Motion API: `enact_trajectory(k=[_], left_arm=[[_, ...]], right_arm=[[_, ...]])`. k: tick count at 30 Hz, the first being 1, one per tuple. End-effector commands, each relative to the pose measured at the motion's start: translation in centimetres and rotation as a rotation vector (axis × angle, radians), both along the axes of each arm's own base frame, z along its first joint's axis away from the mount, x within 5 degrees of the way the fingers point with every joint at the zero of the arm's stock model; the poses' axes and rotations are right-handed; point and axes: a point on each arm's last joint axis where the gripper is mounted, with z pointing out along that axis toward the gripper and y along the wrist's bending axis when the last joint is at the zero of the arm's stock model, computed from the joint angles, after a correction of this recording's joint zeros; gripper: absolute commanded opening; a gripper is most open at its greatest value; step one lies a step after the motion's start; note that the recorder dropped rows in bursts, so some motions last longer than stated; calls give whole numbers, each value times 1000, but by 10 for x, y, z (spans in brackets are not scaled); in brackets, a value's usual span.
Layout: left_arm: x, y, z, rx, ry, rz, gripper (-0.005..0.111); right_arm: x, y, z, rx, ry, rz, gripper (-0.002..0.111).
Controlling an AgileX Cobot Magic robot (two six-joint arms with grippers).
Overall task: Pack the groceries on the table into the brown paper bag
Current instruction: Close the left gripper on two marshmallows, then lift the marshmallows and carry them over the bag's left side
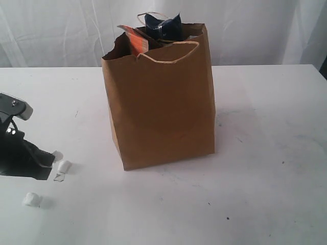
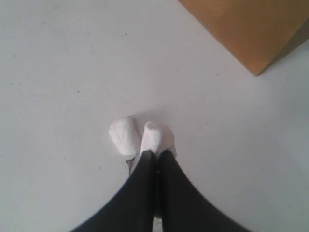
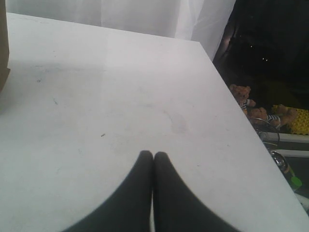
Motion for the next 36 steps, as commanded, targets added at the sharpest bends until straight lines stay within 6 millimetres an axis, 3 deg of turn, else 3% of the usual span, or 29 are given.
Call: enact_trajectory(k=[1, 9, 13, 21, 30, 33, 36], left_arm=[[2, -1, -8, -17, 42, 7, 0], [3, -6, 2, -160, 47, 82, 0], [4, -10, 18, -279, 20, 126, 0], [10, -33, 95, -523, -149, -130, 0], [17, -44, 185, -697, -401, -328, 0], [19, -45, 206, -720, -516, -373, 0], [29, -46, 211, -723, -609, -401, 0]], right_arm=[[0, -1, 0, -3, -7, -10, 0], [0, -1, 0, -3, -7, -10, 0], [0, -1, 0, -3, -7, -10, 0], [0, -1, 0, -3, -7, -10, 0], [0, -1, 0, -3, -7, -10, 0], [0, -1, 0, -3, -7, -10, 0], [0, -1, 0, -3, -7, -10, 0]])
